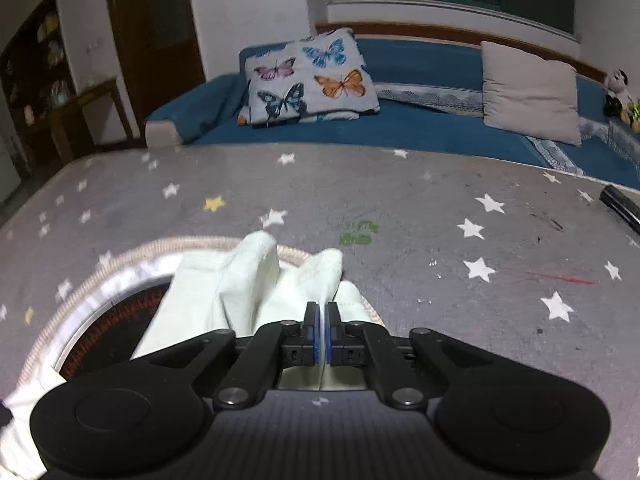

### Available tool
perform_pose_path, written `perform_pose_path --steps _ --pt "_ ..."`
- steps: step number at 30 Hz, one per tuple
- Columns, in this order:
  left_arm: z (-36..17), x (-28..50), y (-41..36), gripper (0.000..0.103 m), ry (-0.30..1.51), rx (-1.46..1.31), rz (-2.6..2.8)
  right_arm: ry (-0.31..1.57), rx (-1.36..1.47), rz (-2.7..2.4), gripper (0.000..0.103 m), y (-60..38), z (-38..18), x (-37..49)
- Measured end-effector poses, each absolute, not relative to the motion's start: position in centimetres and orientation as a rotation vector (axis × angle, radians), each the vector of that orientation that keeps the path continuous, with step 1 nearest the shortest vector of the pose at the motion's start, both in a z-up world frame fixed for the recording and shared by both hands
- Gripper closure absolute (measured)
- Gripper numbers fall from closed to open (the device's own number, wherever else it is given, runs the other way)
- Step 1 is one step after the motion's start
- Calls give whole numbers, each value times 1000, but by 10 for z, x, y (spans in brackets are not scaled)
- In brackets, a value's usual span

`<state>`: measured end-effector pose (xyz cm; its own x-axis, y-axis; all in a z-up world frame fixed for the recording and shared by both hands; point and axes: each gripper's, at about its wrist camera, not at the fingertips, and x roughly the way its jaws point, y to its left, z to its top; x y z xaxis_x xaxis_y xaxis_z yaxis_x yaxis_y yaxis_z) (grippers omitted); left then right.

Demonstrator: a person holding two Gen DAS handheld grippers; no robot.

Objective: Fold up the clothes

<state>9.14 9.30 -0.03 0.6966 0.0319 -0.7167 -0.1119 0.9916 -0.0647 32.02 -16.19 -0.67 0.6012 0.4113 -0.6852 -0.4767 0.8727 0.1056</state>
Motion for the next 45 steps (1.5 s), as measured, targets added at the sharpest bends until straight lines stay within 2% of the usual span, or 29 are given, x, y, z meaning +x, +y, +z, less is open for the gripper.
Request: perform_pose_path --steps 6,8,10,12,13,14,22,32,40,45 --pt "-1 91 95 102 793 -117 77 769 -79 514 93 -161 -5 324" --pt "-1 91 95 102 792 -120 75 787 -76 523 77 -161 -11 325" --pt "-1 91 96 102 792 -121 74 805 -73 532 77 -160 -16 326" --pt "-1 91 96 102 792 -122 73 802 -67 532 78 -162 -15 325" --pt "-1 91 96 102 792 -123 72 792 -62 528 85 -165 -13 324" --pt "-1 91 96 102 792 -124 72 782 -58 525 100 -167 -10 324" --pt "-1 90 96 102 789 -128 76 701 -22 495 100 -185 11 316" --pt "2 88 97 102 776 -118 125 639 16 344 100 -259 38 315" --pt "16 75 113 102 740 -110 222 642 45 203 100 -318 34 306" --pt "16 59 122 102 767 -108 264 708 84 121 100 -351 11 293"
